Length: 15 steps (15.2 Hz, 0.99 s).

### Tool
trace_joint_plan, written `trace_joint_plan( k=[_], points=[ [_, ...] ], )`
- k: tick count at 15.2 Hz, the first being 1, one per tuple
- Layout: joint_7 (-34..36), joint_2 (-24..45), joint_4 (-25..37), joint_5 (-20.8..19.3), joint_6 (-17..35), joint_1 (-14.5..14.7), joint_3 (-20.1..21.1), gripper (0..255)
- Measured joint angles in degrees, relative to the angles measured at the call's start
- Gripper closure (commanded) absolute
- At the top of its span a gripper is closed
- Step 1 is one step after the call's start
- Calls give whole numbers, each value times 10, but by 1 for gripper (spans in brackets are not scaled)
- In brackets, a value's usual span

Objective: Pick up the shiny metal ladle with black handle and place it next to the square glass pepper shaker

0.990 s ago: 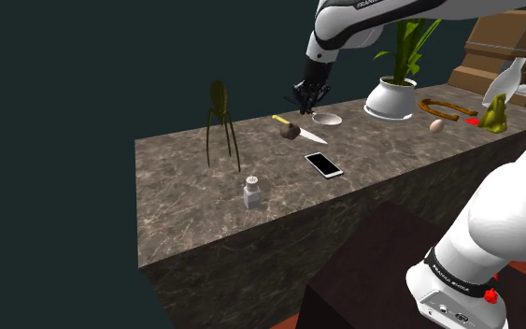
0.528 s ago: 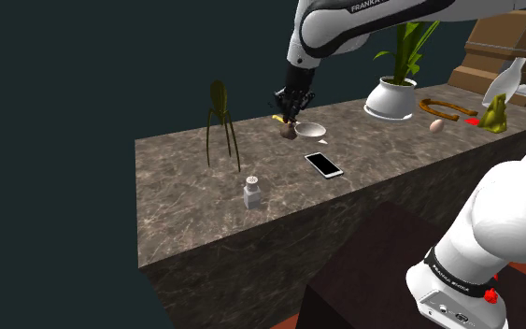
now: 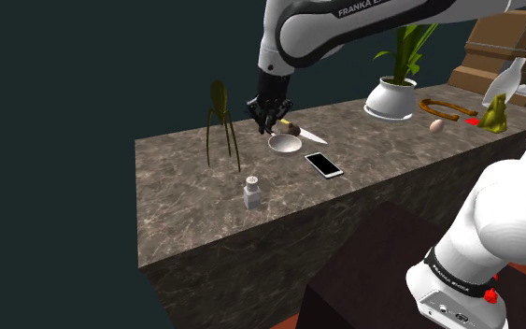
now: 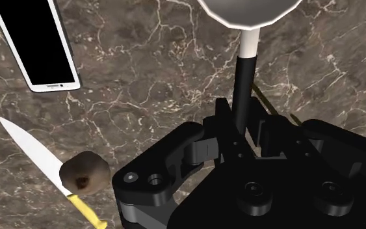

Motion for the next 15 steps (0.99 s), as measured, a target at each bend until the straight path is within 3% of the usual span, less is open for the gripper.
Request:
trace_joint_plan(
  k=[15],
  points=[
    [19, 40, -71, -6, 111, 7, 11, 255]
  ],
)
